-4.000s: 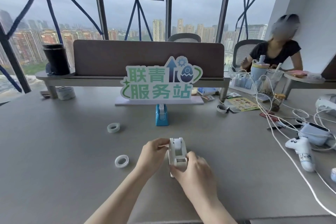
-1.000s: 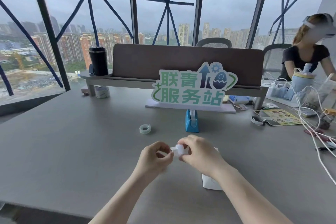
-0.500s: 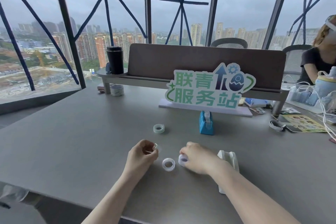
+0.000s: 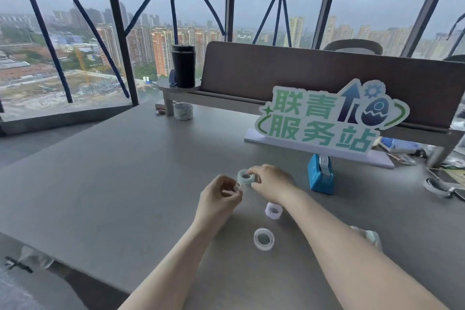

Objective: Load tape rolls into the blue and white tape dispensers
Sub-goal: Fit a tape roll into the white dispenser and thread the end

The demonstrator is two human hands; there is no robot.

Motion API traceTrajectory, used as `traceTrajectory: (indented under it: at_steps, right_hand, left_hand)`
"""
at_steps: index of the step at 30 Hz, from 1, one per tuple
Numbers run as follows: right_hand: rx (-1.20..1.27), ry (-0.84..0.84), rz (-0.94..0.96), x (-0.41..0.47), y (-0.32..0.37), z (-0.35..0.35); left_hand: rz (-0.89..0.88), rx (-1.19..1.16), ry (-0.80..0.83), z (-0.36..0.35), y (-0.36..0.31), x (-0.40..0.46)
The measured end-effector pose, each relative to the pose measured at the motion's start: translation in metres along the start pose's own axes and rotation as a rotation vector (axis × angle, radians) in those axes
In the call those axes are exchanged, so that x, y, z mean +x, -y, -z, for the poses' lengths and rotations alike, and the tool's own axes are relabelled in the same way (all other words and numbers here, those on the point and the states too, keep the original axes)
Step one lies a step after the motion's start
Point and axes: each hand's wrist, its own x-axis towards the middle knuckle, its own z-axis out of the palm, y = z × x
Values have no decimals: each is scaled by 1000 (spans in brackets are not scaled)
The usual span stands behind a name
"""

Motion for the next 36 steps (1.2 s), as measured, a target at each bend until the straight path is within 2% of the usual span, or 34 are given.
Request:
traceTrajectory:
  at_steps: [9, 16, 18, 23, 25, 32, 36]
  right_hand:
    - [-43, -33, -18, 27, -6, -23]
    - [125, -156, -14, -8, -16, 2]
    - [274, -190, -23, -26, -19, 16]
    - [940, -256, -133, -86, -41, 45]
    - [1069, -252, -148, -110, -52, 54]
    - [1016, -227, -99, -176, -85, 75]
    - [979, -267, -142, -195, -99, 81]
  left_hand:
    - [-8, 54, -21, 0, 14, 12]
    - [20, -23, 19, -5, 7, 6]
    - [17, -61, 45, -9, -4, 1]
    - [-58, -110, 119, -32, -43, -20]
    - [-91, -129, 154, -47, -61, -33]
    - [-167, -90, 264, -98, -89, -73]
    - [-204, -30, 286, -115, -96, -84]
